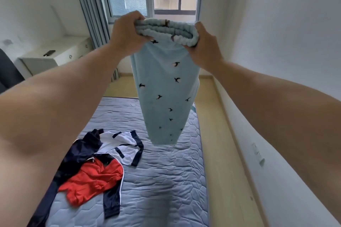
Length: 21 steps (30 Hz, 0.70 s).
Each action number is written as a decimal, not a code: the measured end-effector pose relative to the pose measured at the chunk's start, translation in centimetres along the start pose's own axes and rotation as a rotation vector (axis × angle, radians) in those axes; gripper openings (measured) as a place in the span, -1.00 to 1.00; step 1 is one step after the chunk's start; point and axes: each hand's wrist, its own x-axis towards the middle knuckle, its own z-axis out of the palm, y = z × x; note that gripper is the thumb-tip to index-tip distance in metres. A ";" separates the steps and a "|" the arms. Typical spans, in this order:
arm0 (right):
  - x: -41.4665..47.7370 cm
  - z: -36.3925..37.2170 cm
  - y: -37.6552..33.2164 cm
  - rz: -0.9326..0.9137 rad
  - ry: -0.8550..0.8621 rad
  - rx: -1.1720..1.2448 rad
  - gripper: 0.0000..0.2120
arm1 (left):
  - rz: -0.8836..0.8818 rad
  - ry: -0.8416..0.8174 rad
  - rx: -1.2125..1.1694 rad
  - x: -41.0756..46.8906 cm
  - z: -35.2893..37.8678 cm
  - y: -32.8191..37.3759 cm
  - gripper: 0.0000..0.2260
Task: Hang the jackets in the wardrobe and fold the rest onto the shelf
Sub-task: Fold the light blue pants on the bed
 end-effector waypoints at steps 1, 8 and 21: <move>-0.1 0.0 -0.1 -0.015 0.009 -0.007 -0.66 | 0.008 0.009 -0.011 -0.3 0.0 0.0 -0.68; -6.8 1.8 2.3 -0.016 -0.073 -0.064 -0.74 | -0.105 -0.048 -0.104 -8.9 4.0 -1.3 -0.78; -35.6 10.7 11.1 0.488 -0.871 -0.110 -0.65 | -0.437 -0.878 0.016 -39.7 15.8 -6.3 -0.81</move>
